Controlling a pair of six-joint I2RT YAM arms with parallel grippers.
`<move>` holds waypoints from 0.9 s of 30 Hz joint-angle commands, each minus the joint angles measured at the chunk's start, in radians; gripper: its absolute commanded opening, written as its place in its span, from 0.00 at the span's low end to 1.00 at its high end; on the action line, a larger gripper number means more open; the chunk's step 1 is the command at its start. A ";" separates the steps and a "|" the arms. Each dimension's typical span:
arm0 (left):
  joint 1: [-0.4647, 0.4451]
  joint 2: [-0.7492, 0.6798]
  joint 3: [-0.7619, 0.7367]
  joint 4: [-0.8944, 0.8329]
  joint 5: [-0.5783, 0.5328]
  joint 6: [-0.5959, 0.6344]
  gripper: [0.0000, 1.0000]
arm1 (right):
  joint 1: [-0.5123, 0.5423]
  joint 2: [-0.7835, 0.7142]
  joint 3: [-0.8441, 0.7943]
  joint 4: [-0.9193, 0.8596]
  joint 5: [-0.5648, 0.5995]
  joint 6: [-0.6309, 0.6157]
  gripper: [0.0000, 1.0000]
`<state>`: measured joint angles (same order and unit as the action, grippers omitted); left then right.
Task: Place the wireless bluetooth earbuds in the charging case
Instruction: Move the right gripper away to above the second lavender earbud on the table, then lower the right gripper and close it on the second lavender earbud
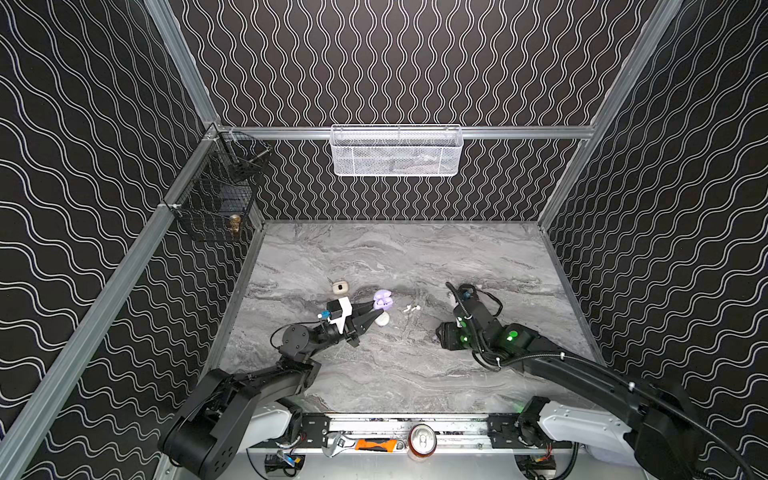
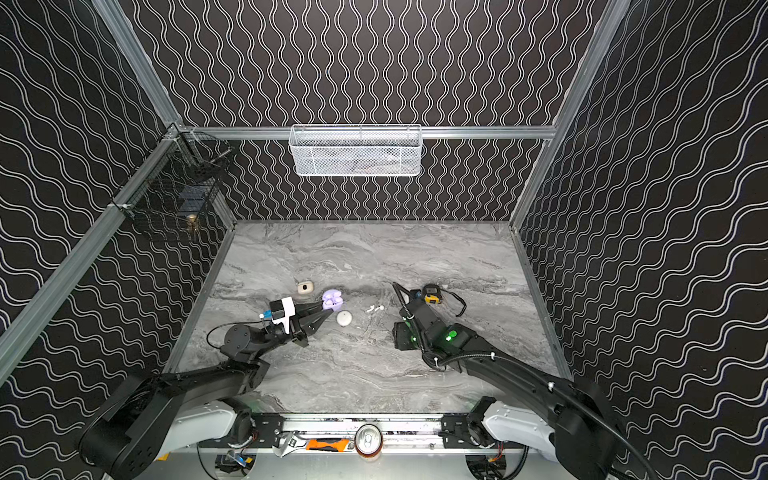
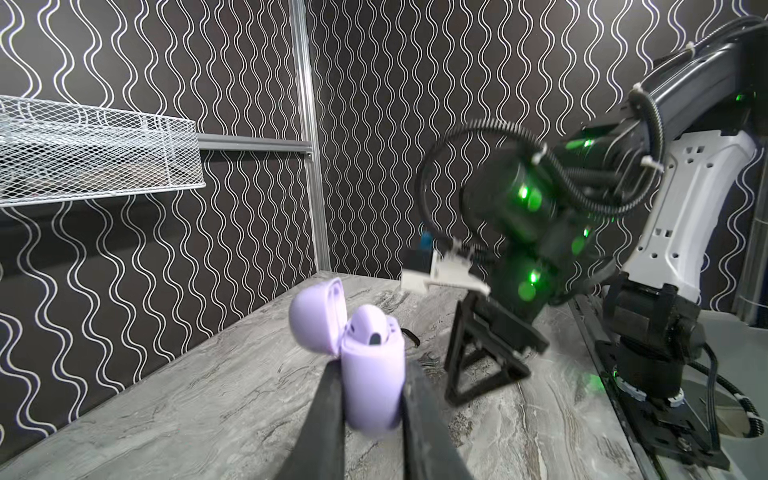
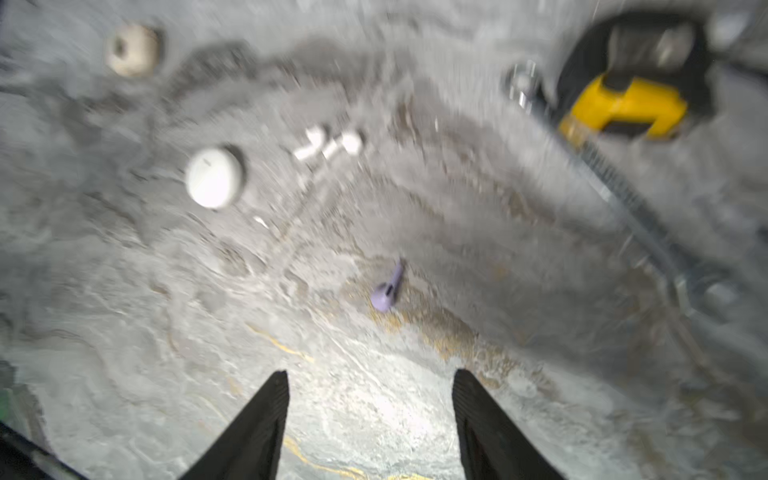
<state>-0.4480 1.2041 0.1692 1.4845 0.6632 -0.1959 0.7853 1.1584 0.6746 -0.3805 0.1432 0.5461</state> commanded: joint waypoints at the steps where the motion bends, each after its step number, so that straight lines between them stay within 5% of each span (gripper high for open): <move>1: -0.001 -0.004 0.004 0.041 -0.002 -0.003 0.00 | 0.001 0.056 0.003 0.068 -0.024 0.041 0.69; 13: -0.007 -0.043 0.010 -0.045 -0.006 0.037 0.00 | 0.000 0.328 0.060 0.097 0.051 0.015 0.62; 27: -0.014 -0.053 0.010 -0.027 0.001 0.029 0.00 | 0.000 0.445 0.102 0.069 0.095 0.001 0.54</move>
<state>-0.4595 1.1603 0.1764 1.4235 0.6621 -0.1734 0.7864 1.5795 0.7658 -0.2924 0.2390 0.5438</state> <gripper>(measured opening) 0.188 0.540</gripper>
